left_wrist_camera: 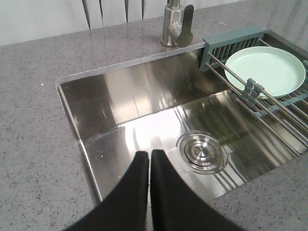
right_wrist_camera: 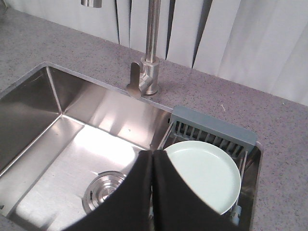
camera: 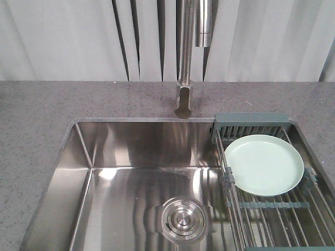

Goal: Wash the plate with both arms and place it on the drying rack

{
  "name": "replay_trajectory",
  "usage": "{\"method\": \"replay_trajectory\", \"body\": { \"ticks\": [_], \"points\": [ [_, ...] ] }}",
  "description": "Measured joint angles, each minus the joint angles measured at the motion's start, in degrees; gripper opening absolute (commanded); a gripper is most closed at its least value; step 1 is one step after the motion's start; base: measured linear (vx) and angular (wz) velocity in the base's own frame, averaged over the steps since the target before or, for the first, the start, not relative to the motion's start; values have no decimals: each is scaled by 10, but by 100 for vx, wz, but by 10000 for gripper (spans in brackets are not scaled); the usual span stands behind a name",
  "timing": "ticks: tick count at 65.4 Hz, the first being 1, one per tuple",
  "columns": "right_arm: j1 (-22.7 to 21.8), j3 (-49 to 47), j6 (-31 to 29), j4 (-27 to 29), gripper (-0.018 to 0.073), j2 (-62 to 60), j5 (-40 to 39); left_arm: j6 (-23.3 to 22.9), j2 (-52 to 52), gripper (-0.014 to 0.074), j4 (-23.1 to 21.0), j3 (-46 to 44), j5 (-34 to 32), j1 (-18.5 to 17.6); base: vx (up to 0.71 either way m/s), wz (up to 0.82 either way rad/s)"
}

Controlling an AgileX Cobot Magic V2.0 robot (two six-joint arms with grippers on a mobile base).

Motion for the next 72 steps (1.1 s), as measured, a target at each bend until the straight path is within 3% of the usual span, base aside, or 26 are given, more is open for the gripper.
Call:
{"method": "replay_trajectory", "body": {
  "ticks": [12, 34, 72],
  "points": [
    [0, 11, -7, 1, -11, -5, 12, -1, -68, 4, 8, 42, -4, 0, 0, 0],
    [0, 178, -19, 2, -11, -101, -44, -2, -78, 4, 13, 45, -3, 0, 0, 0],
    [0, 185, -19, 3, -11, -105, -45, -2, -78, 4, 13, 45, -3, 0, 0, 0]
  ]
}}
